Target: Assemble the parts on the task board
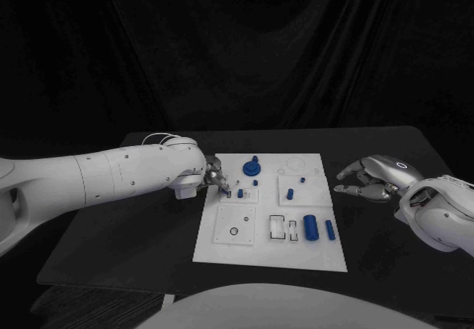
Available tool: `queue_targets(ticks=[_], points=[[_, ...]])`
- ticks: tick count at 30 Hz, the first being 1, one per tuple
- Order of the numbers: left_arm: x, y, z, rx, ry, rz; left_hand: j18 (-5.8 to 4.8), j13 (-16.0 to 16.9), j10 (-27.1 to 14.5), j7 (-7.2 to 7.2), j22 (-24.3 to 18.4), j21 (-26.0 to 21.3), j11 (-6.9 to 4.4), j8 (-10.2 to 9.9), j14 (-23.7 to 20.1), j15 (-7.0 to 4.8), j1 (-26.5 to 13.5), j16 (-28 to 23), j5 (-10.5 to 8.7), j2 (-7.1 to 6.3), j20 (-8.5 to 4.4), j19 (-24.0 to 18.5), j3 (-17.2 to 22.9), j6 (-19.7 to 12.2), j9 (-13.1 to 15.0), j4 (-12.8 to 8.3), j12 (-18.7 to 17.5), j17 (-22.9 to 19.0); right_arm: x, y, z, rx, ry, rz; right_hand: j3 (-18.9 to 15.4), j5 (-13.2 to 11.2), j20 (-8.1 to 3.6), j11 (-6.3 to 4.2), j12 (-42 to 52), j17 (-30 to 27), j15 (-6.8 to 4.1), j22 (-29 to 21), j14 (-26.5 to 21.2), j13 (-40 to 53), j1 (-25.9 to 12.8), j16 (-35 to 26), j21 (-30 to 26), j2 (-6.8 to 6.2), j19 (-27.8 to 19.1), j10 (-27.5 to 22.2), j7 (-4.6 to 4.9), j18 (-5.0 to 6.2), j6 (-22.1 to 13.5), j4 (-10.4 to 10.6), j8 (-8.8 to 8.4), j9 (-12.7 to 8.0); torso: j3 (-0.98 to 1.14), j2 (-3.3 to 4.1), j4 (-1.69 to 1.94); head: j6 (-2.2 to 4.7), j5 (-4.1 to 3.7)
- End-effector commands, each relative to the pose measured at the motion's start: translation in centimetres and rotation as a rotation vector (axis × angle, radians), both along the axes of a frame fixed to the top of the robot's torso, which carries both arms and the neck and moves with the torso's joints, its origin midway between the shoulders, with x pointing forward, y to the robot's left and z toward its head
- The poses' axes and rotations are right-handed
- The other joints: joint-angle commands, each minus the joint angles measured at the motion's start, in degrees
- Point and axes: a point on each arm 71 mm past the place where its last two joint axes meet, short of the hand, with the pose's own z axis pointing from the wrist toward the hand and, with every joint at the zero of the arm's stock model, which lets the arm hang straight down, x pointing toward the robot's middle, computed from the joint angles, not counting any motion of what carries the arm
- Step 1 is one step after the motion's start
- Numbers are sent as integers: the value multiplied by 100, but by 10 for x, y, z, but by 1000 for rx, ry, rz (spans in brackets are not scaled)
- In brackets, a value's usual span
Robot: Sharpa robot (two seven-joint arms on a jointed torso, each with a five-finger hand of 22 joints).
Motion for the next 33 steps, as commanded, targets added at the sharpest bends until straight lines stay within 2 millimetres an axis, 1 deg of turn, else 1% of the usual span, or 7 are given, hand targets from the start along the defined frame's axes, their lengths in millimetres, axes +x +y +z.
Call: queue_targets(ticks=[1,4,26,31,33], points=[[-3,-3,-2,-13,15,-24,-41,1510,597,-19,689,-25,-36,-35,605,-27,-35,15,-4,-1,-27,16,29,23,9,7,20,1509,0,0,-2,-6,9,-12,-13,33,7,29,15,1510,-2,1056,601,1508,13,15,-19,18,-26,607,6,72,36,-29,-27,8,-2,-1,-5,-1,4],[-4,-3,-2,-14,18,-28,-41,1510,597,-19,689,-25,-36,-35,605,-27,-35,15,-4,-1,-27,16,29,23,9,7,20,1509,0,0,-2,-6,10,-12,-14,34,7,28,15,1510,-2,1057,601,1508,15,15,-15,17,-25,607,5,71,38,-31,-28,8,2,-4,4,-1,5],[-9,-4,-4,-15,34,-40,-40,1510,597,-14,687,-30,-34,-38,605,-26,-41,15,-15,-12,-27,13,37,22,13,3,20,1509,-1,0,-2,-7,11,-13,-14,36,7,28,15,1510,-3,1055,601,1508,21,15,-21,16,-27,607,4,73,40,-36,-29,9,3,-2,-4,-1,23],[-9,-4,-5,-14,36,-40,-39,1510,597,-12,683,-38,-33,-41,605,-25,-48,15,-21,-15,-27,7,42,19,14,4,20,1509,-1,0,-2,-7,11,-14,-14,36,7,28,15,1510,-3,1055,601,1508,21,15,-21,16,-27,607,4,73,40,-36,-29,9,3,1,-3,-1,17],[-9,-5,-6,-15,36,-39,-39,1510,597,-8,684,-39,-30,-47,605,-24,-58,15,-38,-17,-26,7,45,12,14,9,20,1509,0,0,-2,-7,11,-14,-14,36,7,28,15,1510,-3,1055,601,1508,21,15,-21,16,-27,607,4,73,40,-36,-29,9,0,1,-4,-1,11]])
